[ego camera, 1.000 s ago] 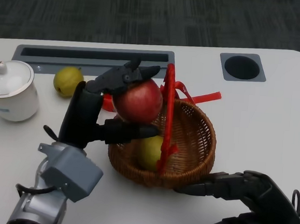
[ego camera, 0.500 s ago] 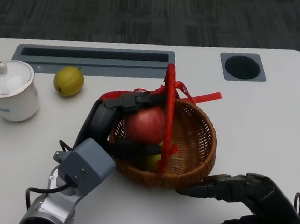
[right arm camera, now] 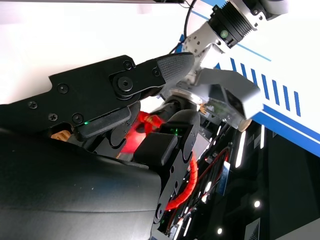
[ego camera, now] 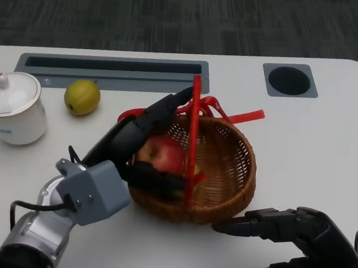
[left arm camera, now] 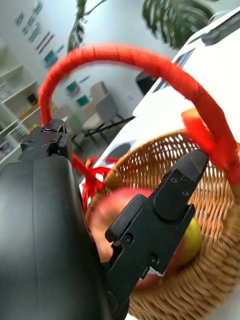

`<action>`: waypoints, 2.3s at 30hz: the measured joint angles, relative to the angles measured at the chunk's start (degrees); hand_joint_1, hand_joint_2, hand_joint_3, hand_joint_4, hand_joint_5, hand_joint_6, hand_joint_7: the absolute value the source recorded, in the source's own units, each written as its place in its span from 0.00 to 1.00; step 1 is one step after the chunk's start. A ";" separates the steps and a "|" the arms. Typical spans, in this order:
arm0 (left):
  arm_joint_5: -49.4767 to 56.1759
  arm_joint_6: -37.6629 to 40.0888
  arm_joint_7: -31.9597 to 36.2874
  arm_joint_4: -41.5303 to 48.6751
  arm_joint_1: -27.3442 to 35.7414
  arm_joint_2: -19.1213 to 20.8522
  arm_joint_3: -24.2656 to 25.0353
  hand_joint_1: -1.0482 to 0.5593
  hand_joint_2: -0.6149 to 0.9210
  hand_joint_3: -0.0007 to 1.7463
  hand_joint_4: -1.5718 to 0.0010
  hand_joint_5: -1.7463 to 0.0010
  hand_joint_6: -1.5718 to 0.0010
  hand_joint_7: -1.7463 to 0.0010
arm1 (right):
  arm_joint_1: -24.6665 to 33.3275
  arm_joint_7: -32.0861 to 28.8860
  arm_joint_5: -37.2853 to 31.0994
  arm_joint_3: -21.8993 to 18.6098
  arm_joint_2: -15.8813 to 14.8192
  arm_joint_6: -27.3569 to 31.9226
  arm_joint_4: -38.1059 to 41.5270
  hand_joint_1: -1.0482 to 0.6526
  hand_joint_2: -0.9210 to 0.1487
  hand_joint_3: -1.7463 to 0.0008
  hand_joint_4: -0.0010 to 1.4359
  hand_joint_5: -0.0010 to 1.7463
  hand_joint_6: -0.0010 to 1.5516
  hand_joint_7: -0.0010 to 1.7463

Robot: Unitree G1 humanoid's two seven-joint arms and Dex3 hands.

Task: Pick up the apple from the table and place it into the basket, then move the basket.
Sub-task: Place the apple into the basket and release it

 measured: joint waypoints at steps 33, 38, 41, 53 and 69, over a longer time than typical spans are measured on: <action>-13.50 8.86 -9.99 -31.39 20.35 10.74 11.89 0.24 0.91 0.00 0.81 0.97 0.82 0.98 | -12.73 3.72 3.67 -4.91 -4.27 -1.73 4.03 0.37 0.01 1.00 0.65 0.00 0.54 0.00; -13.77 8.77 -10.04 -31.40 20.40 10.75 11.67 0.24 0.90 0.00 0.75 0.97 0.77 0.98 | -13.45 3.84 3.66 -4.93 -3.55 -2.81 6.18 0.36 0.00 0.99 0.65 0.00 0.54 0.00; -13.93 8.83 -10.72 -32.19 20.57 10.76 11.41 0.25 0.90 0.00 0.73 0.97 0.76 0.98 | -13.46 3.89 3.43 -4.78 -3.41 -3.04 6.29 0.35 0.00 0.99 0.64 0.00 0.54 0.00; -18.35 9.79 -13.67 -39.34 27.13 13.46 13.54 0.28 0.90 0.00 0.66 0.98 0.68 0.98 | -19.48 4.64 1.83 -5.76 -3.99 -5.15 13.76 0.34 0.00 0.98 0.61 0.00 0.51 0.00; -21.28 4.80 -13.82 -43.30 33.85 13.52 17.22 0.33 0.90 0.00 0.60 0.97 0.64 0.98 | -36.04 -13.90 -27.19 -4.75 -7.33 -7.42 28.65 0.23 0.09 1.00 0.40 0.00 0.36 0.00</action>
